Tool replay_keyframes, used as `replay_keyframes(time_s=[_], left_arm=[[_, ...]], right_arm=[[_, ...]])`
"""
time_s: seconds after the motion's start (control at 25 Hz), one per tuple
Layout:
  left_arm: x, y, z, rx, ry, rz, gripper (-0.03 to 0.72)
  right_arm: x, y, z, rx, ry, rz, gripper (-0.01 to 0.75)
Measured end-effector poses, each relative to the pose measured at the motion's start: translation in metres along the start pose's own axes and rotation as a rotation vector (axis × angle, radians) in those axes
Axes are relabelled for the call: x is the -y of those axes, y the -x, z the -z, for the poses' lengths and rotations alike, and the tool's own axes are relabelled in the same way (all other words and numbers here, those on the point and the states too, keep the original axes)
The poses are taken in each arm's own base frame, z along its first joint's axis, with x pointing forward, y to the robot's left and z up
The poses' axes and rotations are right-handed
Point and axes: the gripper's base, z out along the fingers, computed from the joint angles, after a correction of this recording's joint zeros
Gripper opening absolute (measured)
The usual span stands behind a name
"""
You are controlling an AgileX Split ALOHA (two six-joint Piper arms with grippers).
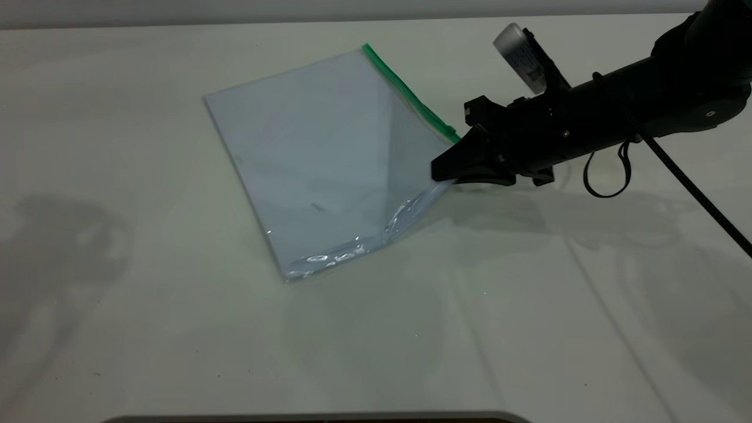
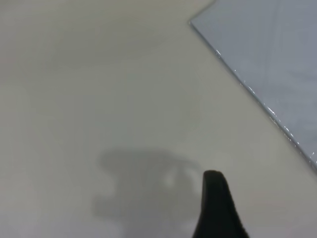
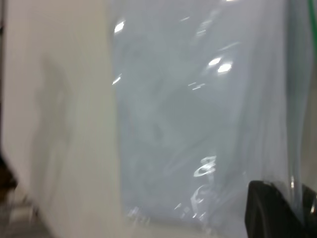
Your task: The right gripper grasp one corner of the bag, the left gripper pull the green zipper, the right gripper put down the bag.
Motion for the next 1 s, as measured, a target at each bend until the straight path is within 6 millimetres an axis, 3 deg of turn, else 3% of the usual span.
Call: replay_keyframes(time_s=[0.16,0.32,0.48,0.68,0.8,1.0], left_arm=[[0.000,0.001,-0.001,0.007,0.003,-0.014,0.550],[0.001,0.001,-0.014,-0.017,-0.004,-0.022,0.550],[0.017,0.005,-0.034,-0.038,-0.039,-0.095,0.550],[0.047,0.031,-0.062,-0.035,-0.093,-0.187,0.550],[0.066,0.053,-0.088,-0.033,-0.124,-0.252,0.550],[0.103,0.092,-0.126,-0.010,-0.174,-0.411,0.550]], right_arm=[[-0.011,-0.016,0.006,-0.231,0.074,0.117,0.033],[-0.012,-0.024,0.023,-0.449,-0.045,0.201,0.033],[-0.022,0.011,0.043,-0.386,-0.256,0.328,0.033],[-0.063,0.066,0.064,-0.188,-0.316,0.460,0.033],[-0.088,0.078,0.063,-0.147,-0.299,0.520,0.033],[-0.123,0.076,0.050,-0.148,-0.261,0.600,0.033]])
